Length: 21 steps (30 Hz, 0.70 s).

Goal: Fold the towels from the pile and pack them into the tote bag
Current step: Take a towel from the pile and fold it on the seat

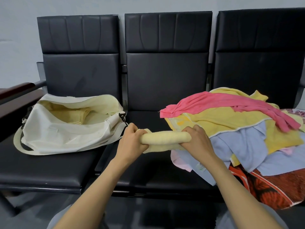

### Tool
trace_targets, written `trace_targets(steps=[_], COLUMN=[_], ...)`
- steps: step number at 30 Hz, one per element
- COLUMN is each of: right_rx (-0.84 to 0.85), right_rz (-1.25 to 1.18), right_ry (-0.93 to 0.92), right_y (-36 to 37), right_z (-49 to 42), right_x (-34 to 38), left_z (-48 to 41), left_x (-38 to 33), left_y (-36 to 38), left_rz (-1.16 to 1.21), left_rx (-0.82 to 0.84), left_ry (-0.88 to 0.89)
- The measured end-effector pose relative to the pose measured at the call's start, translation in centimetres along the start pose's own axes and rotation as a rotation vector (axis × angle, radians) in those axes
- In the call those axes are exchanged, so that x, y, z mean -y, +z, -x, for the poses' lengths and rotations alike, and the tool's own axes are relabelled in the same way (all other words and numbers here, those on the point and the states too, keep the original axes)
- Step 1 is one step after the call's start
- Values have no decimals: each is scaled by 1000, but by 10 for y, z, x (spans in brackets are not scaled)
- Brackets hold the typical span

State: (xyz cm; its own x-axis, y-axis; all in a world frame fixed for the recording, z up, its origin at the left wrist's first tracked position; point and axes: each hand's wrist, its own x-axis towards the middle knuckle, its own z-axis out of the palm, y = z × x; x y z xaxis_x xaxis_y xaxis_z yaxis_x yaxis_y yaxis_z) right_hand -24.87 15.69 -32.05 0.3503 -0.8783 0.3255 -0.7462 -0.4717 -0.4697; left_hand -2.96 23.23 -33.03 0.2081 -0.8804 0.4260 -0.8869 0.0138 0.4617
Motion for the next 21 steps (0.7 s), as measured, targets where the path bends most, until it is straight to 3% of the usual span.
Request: trace_targets(steps=[5, 8, 15, 21], right_rx=[115, 169, 171, 250], right_rz=[-488, -777, -619, -625], right_ry=[133, 153, 30, 86], right_y=[-11, -8, 7, 34], right_z=[-3, -4, -1, -10], right_x=[-5, -2, 12, 18], left_z=[-3, 0, 2, 4], left_x=[8, 6, 18, 44], left_y=[-19, -23, -30, -36], left_rz=[626, 828, 866, 921], left_rx=[164, 171, 110, 419], left_ry=[-175, -223, -281, -428])
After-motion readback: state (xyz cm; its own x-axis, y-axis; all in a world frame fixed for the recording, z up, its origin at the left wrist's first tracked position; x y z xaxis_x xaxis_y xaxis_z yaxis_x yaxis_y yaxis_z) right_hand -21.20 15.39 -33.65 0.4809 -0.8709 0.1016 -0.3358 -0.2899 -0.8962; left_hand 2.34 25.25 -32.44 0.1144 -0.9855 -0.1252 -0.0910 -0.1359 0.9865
